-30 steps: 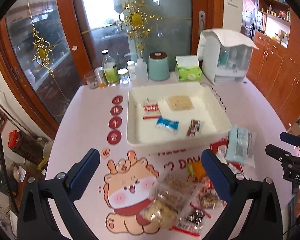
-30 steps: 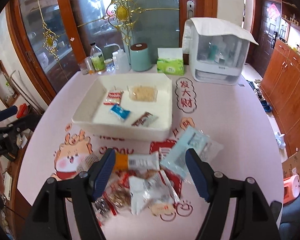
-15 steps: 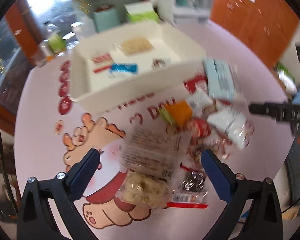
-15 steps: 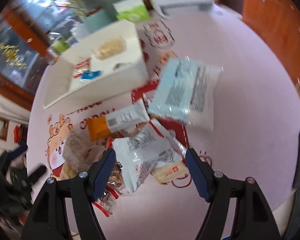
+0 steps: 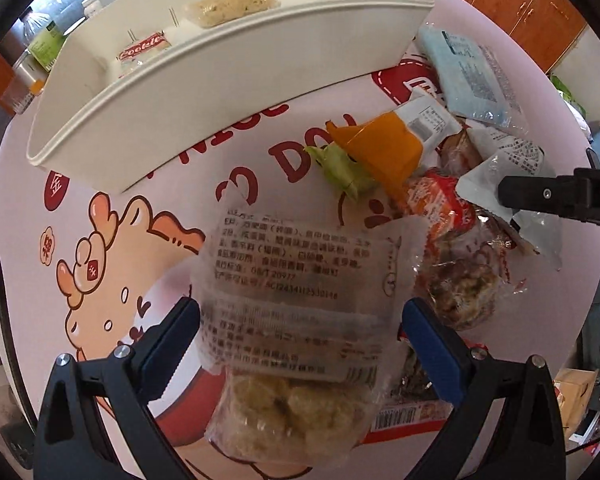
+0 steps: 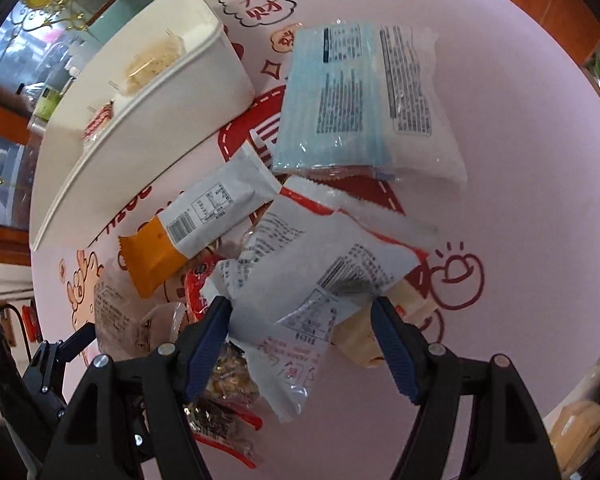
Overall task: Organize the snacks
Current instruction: 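Grasp clear pastry bag with left tool while right tool grasps white bag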
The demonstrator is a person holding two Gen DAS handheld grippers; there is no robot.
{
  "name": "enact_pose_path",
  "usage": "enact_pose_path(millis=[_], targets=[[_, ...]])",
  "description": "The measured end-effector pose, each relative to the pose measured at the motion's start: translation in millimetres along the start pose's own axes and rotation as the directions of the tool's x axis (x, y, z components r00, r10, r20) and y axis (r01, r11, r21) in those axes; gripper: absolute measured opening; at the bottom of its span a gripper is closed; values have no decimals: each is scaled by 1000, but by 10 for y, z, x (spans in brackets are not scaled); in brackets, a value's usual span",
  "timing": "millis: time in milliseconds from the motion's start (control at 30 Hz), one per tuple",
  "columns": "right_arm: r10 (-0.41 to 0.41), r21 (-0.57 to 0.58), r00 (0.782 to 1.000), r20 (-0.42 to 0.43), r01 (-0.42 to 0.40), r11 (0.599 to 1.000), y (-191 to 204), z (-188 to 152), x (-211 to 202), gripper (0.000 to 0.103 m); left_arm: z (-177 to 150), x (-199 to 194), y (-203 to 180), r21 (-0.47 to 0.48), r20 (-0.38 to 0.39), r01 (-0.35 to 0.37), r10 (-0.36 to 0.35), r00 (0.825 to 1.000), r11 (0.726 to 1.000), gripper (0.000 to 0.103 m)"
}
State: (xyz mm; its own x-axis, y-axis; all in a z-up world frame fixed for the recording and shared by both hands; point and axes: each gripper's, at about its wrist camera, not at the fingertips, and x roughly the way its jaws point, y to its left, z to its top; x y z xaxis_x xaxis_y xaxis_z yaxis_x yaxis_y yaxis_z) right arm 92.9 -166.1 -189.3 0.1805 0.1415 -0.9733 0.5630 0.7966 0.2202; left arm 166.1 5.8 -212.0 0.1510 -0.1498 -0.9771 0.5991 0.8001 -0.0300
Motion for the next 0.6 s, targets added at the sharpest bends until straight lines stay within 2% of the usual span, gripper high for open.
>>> enact_pose_path(millis=[367,533,600], targets=[[43,151,999,-30,-38,988,-20,79,115,74,52,122,75,6,11,9,-9,1000,1000,102],[37,154,999,-34,-31,988,-21,89,123,74,112,209,-9,28,21,-6,6,1000,1000,102],[27,146,999,-20,-24,989,-12,76,111,68,123,192,-51,26,24,-8,7,1000,1000,102]])
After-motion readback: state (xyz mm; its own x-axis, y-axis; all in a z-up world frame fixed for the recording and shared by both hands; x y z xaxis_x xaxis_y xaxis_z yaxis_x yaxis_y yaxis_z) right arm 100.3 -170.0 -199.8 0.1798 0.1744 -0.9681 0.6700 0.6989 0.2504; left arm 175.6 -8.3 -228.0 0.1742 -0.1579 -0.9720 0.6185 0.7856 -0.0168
